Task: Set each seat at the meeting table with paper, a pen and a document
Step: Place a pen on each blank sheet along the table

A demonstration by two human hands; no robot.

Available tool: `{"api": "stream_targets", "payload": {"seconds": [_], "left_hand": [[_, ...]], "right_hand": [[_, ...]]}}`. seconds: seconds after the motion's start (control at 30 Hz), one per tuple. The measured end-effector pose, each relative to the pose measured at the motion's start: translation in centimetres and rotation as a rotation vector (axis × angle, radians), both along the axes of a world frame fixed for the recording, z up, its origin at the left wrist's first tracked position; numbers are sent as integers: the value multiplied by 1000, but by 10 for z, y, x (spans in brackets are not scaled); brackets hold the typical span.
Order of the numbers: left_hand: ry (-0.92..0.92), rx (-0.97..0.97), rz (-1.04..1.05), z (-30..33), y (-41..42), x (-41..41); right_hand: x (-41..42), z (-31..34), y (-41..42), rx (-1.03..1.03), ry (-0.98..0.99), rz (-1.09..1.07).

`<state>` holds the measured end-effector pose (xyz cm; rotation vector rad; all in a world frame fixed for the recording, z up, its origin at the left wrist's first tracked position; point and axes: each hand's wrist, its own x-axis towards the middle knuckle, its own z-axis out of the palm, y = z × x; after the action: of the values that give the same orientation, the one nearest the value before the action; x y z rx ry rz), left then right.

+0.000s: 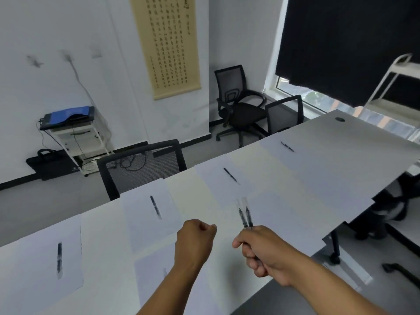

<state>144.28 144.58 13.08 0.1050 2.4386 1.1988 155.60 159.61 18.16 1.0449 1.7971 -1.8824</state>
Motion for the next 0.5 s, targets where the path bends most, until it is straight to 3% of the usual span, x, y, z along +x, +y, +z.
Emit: {"api": "stream_targets", "payload": {"seconds": [0.37,0.5], "left_hand": [[64,309,-143,62,144,87],[93,323,-180,76,205,138]], "right_hand": [[93,14,127,-34,78,-133],[132,12,185,-68,102,-152]]}}
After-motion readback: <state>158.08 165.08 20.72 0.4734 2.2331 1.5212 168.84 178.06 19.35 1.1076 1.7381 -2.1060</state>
